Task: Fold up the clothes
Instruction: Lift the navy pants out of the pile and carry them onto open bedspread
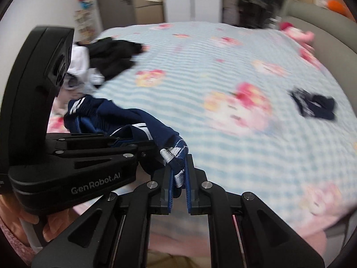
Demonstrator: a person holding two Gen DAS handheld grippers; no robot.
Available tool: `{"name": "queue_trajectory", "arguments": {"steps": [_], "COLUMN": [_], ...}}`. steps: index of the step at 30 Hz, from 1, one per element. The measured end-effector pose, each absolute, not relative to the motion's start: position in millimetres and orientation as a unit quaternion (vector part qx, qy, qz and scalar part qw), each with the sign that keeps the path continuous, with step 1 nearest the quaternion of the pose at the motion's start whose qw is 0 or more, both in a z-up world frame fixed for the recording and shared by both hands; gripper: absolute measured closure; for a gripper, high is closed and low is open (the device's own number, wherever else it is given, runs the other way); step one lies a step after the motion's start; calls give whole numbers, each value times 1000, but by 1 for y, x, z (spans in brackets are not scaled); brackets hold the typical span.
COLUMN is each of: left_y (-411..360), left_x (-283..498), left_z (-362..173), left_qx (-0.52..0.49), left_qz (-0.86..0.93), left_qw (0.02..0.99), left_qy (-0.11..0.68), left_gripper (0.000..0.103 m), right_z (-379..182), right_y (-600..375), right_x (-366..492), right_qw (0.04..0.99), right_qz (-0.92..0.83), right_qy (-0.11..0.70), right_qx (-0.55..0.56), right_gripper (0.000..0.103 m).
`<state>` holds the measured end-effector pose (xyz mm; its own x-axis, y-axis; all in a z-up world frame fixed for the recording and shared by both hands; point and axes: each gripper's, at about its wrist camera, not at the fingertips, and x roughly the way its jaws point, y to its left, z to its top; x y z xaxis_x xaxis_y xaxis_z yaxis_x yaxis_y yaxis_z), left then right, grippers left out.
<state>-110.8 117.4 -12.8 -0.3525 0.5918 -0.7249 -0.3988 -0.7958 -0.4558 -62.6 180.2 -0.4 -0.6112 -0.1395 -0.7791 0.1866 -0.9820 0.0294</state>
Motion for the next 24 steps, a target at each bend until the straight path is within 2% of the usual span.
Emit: {"name": "queue_trajectory", "arguments": {"steps": [4,7,8,9,10,13,19,24], "left_y": [175,184,180,174,168,147,83,35], "left_x": [-112,-115,-115,-112,-109,-101,-92,-93], "left_z": [-5,-12,-15,-18,-21,-34,-53,-54], "left_qx": [-471,-495,-503,-508,-508,-497,-490,-475], "left_qz": [820,808,804,800,800,809,824,844], "left_qw": [321,310,307,306,306,293,238,175], "left_qy": [-62,-73,-80,-88,-93,-113,-156,-177], "left_gripper": [94,90,85,71,66,65,65,65], "right_z": [-4,-8,-11,-15,-19,-31,-41,-28], "right_y": [242,277,283,285,285,277,267,270], "right_x": [-53,-51,-52,-54,-56,-53,-49,-49], "right_qw": [51,28,24,21,20,29,41,26], "right_qz": [-901,-900,-899,-897,-894,-892,-889,-900], "right_qy": [-15,-38,-42,-45,-46,-39,-58,-53], "right_qx": [430,432,435,440,444,449,452,432], "right_gripper": [95,94,94,92,88,75,73,73]}}
